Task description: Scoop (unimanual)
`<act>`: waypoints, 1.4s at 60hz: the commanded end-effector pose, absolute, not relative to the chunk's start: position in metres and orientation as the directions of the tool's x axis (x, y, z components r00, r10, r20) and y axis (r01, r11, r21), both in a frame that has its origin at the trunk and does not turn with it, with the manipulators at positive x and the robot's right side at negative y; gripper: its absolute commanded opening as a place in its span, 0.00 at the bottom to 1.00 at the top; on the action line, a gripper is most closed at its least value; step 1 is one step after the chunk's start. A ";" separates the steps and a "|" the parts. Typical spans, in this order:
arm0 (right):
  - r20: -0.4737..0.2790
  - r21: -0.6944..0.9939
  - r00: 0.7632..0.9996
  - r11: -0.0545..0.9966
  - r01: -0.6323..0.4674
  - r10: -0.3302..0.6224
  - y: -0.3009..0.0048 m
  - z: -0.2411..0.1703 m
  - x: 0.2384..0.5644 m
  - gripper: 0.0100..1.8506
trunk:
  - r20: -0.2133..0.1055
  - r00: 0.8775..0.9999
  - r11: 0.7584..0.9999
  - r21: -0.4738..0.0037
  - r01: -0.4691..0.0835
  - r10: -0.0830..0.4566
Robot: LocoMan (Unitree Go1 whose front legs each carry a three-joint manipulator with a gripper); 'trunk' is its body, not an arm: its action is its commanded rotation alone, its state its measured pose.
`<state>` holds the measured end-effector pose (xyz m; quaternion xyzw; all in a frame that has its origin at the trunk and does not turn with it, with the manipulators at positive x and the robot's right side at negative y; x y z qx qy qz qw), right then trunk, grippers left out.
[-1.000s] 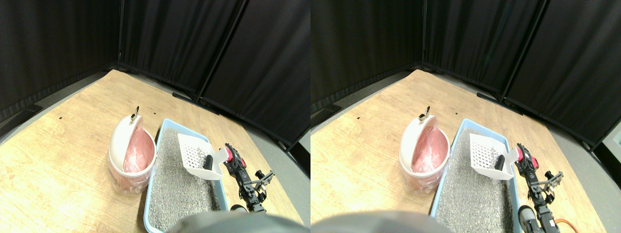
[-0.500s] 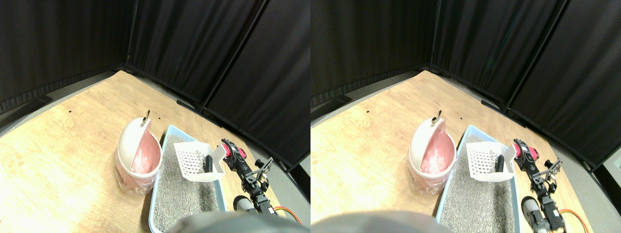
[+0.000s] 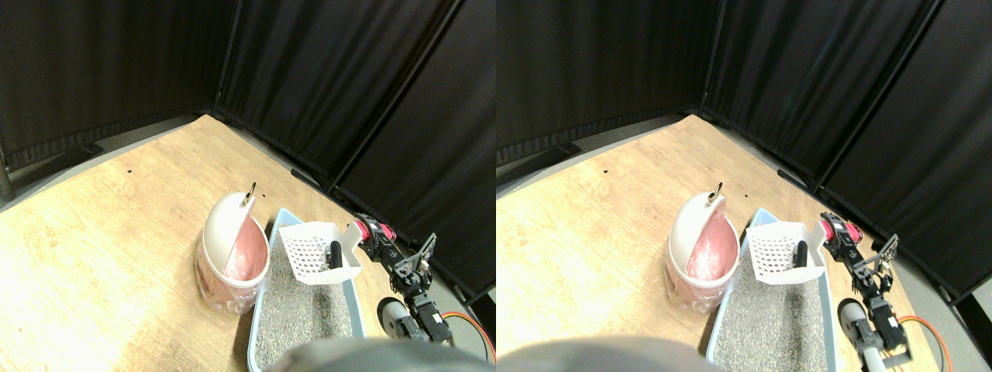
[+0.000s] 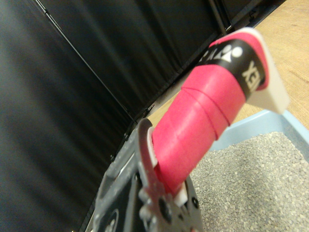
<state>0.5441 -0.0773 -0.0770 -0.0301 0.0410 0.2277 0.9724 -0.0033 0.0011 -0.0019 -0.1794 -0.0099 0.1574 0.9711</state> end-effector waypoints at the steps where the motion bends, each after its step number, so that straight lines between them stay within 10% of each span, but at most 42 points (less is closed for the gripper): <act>1: -0.060 -0.039 0.889 0.889 -0.456 0.453 -0.072 -0.070 0.547 0.03 | -0.058 0.941 0.874 -0.354 -0.331 0.333; 55: -0.235 -0.214 0.808 0.782 -0.585 0.540 -0.015 -0.079 0.557 0.03 | -0.078 0.910 0.815 -0.420 -0.400 0.407; 84: -0.201 -0.177 0.835 0.819 -0.546 0.513 -0.026 -0.076 0.553 0.03 | -0.069 0.924 0.840 -0.395 -0.372 0.377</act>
